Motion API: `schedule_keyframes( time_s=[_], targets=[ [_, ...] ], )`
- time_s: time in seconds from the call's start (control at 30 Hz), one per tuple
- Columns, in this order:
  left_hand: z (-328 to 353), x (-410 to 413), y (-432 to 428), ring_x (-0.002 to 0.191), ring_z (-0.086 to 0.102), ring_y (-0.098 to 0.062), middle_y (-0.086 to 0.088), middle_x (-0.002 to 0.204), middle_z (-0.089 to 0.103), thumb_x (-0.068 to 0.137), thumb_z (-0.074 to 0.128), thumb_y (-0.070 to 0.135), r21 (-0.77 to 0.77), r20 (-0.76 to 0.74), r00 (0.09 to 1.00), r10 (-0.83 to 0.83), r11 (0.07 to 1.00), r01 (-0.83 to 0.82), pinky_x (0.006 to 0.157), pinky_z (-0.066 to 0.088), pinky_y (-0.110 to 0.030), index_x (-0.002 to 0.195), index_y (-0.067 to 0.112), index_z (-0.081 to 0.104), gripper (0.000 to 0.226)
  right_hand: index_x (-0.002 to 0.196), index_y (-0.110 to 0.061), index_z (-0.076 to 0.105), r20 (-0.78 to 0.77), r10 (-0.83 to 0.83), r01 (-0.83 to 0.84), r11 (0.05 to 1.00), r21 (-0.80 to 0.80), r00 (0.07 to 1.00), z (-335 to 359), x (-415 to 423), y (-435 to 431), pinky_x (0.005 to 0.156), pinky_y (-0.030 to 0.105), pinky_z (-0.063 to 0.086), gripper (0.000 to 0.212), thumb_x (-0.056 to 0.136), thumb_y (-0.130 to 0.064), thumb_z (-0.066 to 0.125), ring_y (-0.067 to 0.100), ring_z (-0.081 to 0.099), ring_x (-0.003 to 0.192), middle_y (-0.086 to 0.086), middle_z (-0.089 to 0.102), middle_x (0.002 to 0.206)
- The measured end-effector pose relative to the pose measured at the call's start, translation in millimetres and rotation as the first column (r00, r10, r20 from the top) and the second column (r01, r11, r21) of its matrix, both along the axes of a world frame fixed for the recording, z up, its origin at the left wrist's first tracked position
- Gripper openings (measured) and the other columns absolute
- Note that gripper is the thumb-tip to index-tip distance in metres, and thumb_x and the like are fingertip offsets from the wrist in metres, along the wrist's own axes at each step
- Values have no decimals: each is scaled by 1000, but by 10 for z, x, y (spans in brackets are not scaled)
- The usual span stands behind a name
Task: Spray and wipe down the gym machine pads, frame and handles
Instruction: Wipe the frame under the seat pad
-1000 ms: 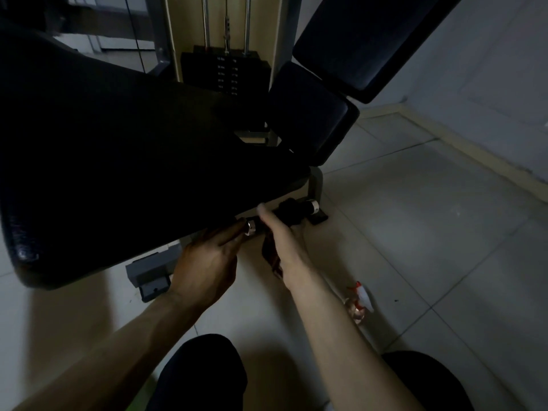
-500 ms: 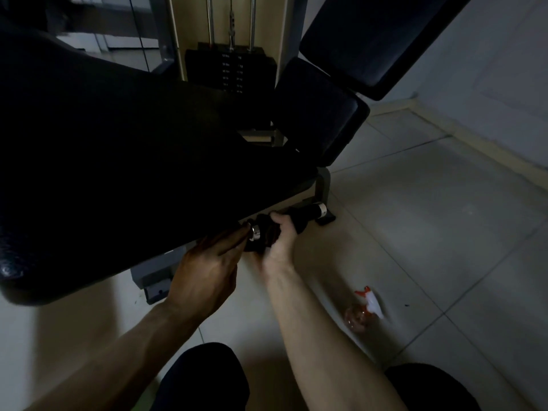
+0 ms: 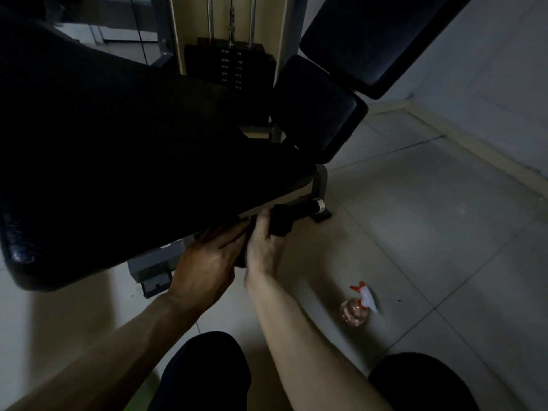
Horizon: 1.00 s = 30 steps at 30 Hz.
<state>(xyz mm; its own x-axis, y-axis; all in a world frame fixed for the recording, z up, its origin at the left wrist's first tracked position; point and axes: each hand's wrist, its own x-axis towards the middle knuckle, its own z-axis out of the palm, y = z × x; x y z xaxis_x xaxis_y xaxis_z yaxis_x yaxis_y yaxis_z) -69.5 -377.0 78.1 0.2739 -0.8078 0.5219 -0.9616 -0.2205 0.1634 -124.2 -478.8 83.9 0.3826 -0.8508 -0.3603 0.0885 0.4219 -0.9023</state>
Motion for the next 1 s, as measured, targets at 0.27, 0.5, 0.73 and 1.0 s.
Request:
schedule_keyframes(
  time_s=[0.27,0.5,0.73,1.0],
  targets=[
    [-31,7,-8,127,60,-34,-11,139,64,78,73,-8,15,0,1000,-16,1000,16,99,53,-40,134,6,66,58,146,-33,45,79,35,-52,973,226,996,-20,38,50,94,35,53,70,90,-75,55,24,66,119,3,64,135],
    [14,-53,-11,126,61,-33,-11,137,65,79,74,-10,1,6,1000,28,1000,-28,100,52,-42,131,5,68,54,96,-17,66,-339,77,-196,922,-334,937,-171,-340,-208,64,25,49,52,99,-65,47,2,59,61,-9,63,76],
    [31,-155,-89,123,63,-35,-13,134,67,81,72,-8,-8,-42,994,101,995,-102,101,54,-44,128,4,70,49,155,-24,26,-383,-170,57,956,-289,908,33,-630,-1046,88,36,53,72,98,-48,63,32,60,110,13,49,141],
    [32,-186,-124,120,65,-35,-13,130,69,80,74,-8,-47,-49,992,116,992,-119,98,54,-43,126,4,71,48,156,-35,42,-530,-82,-199,869,-452,844,135,-450,-719,107,30,44,50,108,-25,49,33,55,127,12,34,152]
  ],
)
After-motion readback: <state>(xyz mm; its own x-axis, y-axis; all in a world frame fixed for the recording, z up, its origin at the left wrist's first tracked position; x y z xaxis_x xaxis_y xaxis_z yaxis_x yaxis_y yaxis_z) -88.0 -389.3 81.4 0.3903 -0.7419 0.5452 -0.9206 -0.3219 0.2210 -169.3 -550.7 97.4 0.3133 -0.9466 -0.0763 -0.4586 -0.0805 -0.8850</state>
